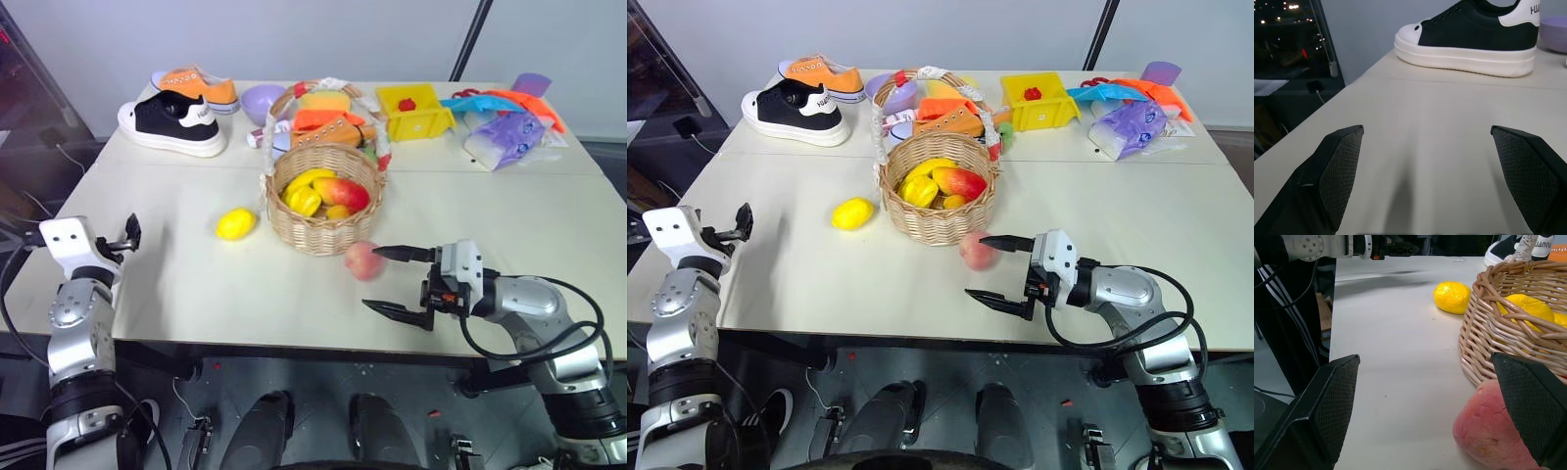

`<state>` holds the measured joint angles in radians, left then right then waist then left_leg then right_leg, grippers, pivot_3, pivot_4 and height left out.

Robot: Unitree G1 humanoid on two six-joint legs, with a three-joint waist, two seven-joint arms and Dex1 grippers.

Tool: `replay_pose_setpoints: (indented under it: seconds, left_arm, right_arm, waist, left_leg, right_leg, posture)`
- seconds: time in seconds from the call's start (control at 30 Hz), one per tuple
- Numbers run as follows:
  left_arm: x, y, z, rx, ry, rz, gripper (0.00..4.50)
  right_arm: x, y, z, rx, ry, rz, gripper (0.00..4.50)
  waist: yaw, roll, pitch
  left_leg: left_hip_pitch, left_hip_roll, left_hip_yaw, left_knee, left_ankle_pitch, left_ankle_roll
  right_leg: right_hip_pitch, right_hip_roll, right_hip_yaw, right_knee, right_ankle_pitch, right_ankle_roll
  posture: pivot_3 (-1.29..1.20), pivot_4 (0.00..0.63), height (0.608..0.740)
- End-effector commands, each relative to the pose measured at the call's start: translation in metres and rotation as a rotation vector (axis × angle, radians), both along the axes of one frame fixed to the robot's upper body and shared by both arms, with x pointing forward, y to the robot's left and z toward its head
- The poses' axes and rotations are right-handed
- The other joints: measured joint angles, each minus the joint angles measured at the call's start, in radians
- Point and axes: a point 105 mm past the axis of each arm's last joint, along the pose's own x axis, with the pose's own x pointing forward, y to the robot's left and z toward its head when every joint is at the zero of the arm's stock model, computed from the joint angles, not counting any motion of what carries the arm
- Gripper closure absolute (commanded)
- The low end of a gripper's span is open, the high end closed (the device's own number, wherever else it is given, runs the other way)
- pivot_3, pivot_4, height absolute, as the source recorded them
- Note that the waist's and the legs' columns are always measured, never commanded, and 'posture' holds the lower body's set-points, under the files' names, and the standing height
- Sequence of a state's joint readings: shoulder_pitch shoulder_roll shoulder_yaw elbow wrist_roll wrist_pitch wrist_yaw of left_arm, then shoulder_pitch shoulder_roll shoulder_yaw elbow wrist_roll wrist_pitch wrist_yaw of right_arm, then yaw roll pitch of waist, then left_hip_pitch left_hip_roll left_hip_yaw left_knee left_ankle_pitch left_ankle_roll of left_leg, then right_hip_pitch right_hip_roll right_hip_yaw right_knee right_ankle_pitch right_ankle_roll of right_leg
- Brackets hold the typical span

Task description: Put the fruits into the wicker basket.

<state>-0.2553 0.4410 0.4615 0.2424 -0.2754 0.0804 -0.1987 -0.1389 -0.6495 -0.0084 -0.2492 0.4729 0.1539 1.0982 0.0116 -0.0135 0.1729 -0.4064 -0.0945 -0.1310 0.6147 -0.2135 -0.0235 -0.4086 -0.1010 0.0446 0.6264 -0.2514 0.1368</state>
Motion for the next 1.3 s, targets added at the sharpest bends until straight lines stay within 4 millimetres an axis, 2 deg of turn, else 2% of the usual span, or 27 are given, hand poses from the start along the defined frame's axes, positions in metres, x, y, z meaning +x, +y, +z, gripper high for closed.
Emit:
replay_pose_setpoints:
  seconds: [0.03,0.13,0.37,1.0,1.03,1.1,1.2,1.3]
  left_arm:
    - [-0.002,0.001,0.016,0.030,-0.056,-0.008,0.00]
    - [-0.001,-0.006,0.018,0.038,-0.062,-0.044,0.00]
    - [-0.001,-0.002,0.018,0.037,-0.060,-0.020,0.00]
    - [-0.007,-0.005,0.017,0.084,-0.045,-0.075,0.00]
    - [-0.007,-0.007,0.019,0.091,-0.050,-0.091,0.00]
    - [-0.011,-0.030,0.023,0.124,-0.073,-0.244,0.00]
    - [-0.029,-0.055,0.016,0.190,-0.011,-0.472,0.00]
    - [-0.052,-0.080,0.017,0.191,0.022,-0.677,0.00]
  right_arm:
    - [0.001,-0.001,0.006,-0.008,-0.040,0.001,0.03]
    - [0.002,-0.002,0.005,-0.010,-0.043,-0.003,0.03]
    - [0.004,-0.005,0.003,-0.012,-0.050,-0.013,0.03]
    - [0.003,-0.013,-0.005,-0.012,-0.065,-0.041,0.03]
    - [0.004,-0.013,-0.006,-0.013,-0.068,-0.046,0.03]
    - [0.011,-0.022,0.001,0.032,-0.082,-0.113,0.03]
    - [0.026,-0.041,0.017,0.110,-0.149,-0.296,0.03]
    - [0.020,-0.040,0.018,0.141,-0.078,-0.319,0.03]
  waist:
    - [0.000,0.000,0.000]
    - [0.000,0.000,0.000]
    - [0.000,0.000,0.000]
    - [0.000,0.000,0.000]
    - [0.000,0.000,0.000]
    - [-0.002,0.000,0.000]
    - [-0.004,0.000,0.000]
    - [-0.003,0.000,0.000]
  left_leg:
    - [0.000,0.000,0.000,0.000,0.000,0.000]
    - [0.000,0.000,0.000,0.000,0.000,0.000]
    - [0.000,0.000,0.000,0.000,0.000,0.000]
    - [0.000,0.000,0.000,0.000,0.000,0.000]
    - [0.000,0.000,0.000,0.000,0.000,0.000]
    - [0.000,0.000,0.000,0.000,0.000,0.000]
    - [0.000,0.000,0.001,0.000,0.000,0.000]
    - [0.000,0.001,0.001,-0.001,0.000,0.000]
  right_leg:
    - [0.000,0.000,0.000,0.000,0.000,0.000]
    - [0.000,0.000,0.000,0.000,0.000,0.000]
    - [0.000,0.000,0.000,0.000,0.000,0.000]
    - [0.000,0.000,0.000,0.000,0.000,0.000]
    - [0.000,0.000,0.000,0.000,0.000,0.000]
    - [0.000,0.000,0.000,0.000,0.000,0.000]
    - [0.000,-0.001,0.001,0.000,0.000,0.000]
    - [-0.001,0.000,0.001,0.000,-0.002,-0.004]
  posture:
    - [0.00,0.150,0.740]
    - [0.00,0.150,0.740]
    - [0.00,0.150,0.740]
    - [0.00,0.150,0.740]
    - [0.00,0.150,0.740]
    - [0.00,0.150,0.740]
    - [0.00,0.150,0.740]
    - [0.00,0.150,0.740]
